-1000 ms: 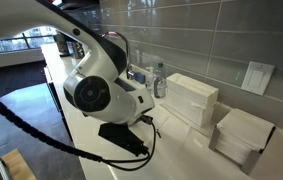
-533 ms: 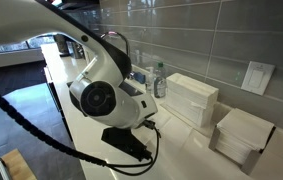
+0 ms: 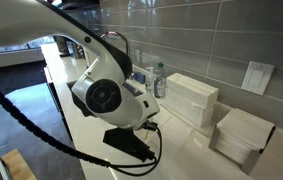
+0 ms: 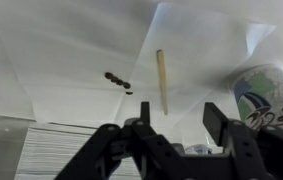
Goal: Pull out the mixing stick from the top hole in the lid of the paper cup lid and put it on the white serviette on the kitchen counter
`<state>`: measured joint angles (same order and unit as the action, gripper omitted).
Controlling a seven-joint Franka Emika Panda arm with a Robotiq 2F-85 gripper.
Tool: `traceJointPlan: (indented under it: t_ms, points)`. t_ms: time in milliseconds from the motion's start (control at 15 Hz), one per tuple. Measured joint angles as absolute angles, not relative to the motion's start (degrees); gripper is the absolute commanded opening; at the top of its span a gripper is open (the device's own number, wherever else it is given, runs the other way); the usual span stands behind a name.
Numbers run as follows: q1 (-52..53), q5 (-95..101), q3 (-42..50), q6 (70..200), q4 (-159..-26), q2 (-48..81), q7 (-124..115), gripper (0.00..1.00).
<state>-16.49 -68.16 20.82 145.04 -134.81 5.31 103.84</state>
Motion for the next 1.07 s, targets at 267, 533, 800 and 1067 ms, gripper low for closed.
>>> traceJointPlan:
  t_ms: [267,533,800,1067]
  points:
    - [-16.4,-54.6,20.8,148.1,-134.4,3.3,93.1,1.0]
    - [-16.6,-36.0,20.7,156.5,-134.8,1.7,74.6,1.0]
    - [-17.4,-17.6,22.3,156.0,-134.9,2.7,56.5,1.0]
    - [-16.0,0.8,26.5,140.3,-130.4,0.6,39.1,1.0]
